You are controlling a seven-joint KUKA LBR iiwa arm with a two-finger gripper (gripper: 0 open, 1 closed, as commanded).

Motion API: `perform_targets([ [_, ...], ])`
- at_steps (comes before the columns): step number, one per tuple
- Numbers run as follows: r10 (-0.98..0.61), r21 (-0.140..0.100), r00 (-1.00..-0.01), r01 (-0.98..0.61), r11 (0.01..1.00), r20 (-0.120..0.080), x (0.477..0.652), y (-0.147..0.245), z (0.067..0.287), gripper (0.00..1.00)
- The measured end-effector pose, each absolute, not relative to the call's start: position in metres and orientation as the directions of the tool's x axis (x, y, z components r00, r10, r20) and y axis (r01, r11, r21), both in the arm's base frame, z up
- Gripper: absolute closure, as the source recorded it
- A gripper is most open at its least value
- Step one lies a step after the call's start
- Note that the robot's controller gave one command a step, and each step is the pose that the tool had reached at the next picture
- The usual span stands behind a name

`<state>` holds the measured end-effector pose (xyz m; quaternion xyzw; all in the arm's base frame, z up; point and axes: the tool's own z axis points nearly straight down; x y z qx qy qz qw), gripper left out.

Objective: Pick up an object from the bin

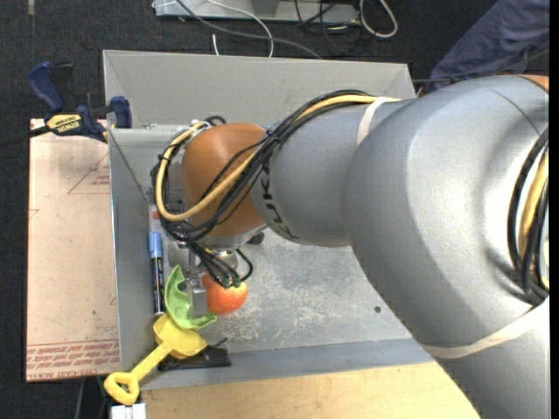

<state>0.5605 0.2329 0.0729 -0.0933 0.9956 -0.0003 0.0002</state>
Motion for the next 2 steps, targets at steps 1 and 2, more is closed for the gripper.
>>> perform_targets([
  [1,-0.305,0.000,-0.952,-0.305,0.952,-0.010,0.514,0.236,0.072,0.00],
  [2,-0.369,0.000,-0.929,-0.369,0.929,-0.026,0.489,0.238,0.073,0.00],
])
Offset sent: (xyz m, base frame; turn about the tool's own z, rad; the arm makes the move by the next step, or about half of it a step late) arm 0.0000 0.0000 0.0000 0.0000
